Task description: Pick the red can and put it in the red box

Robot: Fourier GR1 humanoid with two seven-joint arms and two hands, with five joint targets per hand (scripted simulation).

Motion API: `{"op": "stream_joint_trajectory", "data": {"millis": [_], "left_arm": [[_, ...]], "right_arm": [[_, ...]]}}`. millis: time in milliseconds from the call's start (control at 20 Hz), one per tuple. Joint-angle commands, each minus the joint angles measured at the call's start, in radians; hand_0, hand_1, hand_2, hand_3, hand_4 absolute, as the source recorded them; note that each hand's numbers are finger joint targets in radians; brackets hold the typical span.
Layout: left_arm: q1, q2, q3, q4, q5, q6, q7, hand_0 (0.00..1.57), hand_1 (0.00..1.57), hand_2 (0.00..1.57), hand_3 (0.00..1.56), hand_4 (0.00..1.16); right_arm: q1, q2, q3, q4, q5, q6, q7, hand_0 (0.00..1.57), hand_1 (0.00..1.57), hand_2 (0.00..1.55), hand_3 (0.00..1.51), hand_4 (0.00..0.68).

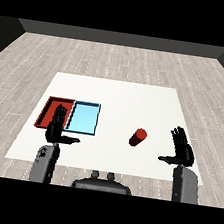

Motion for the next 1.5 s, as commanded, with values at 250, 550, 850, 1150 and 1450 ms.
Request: {"op": "stream_joint_trajectory", "data": {"millis": [250, 550, 850, 1150, 1450], "left_arm": [[0.01, 0.042, 0.037, 0.003, 0.024, -0.033, 0.002, 0.0, 0.0, 0.0, 0.0, 0.0], [-0.036, -0.03, -0.02, -0.042, -0.019, 0.066, 0.066, 0.0, 0.0, 0.0, 0.0, 0.0], [-0.035, -0.039, -0.055, -0.037, -0.026, 0.096, 0.065, 0.0, 0.0, 0.0, 0.0, 0.0], [0.02, 0.01, 0.014, 0.018, 0.022, -0.02, -0.037, 0.0, 0.0, 0.0, 0.0, 0.0], [0.025, 0.018, 0.023, 0.036, 0.041, -0.042, -0.058, 0.0, 0.0, 0.0, 0.0, 0.0]], "right_arm": [[0.009, 0.112, 0.084, 0.023, 0.029, -0.048, 0.008, 0.0, 0.0, 0.0, 0.0, 0.0], [-0.089, 0.079, 0.059, 0.11, -0.046, -0.031, 0.06, 0.0, 0.0, 0.0, 0.0, 0.0], [-0.051, 0.142, 0.122, 0.134, 0.028, -0.07, -0.012, 0.0, 0.0, 0.0, 0.0, 0.0], [-0.063, 0.146, 0.132, 0.2, 0.009, -0.066, -0.021, 0.0, 0.0, 0.0, 0.0, 0.0], [-0.124, 0.202, 0.171, 0.235, 0.031, -0.137, -0.039, 0.0, 0.0, 0.0, 0.0, 0.0]]}}
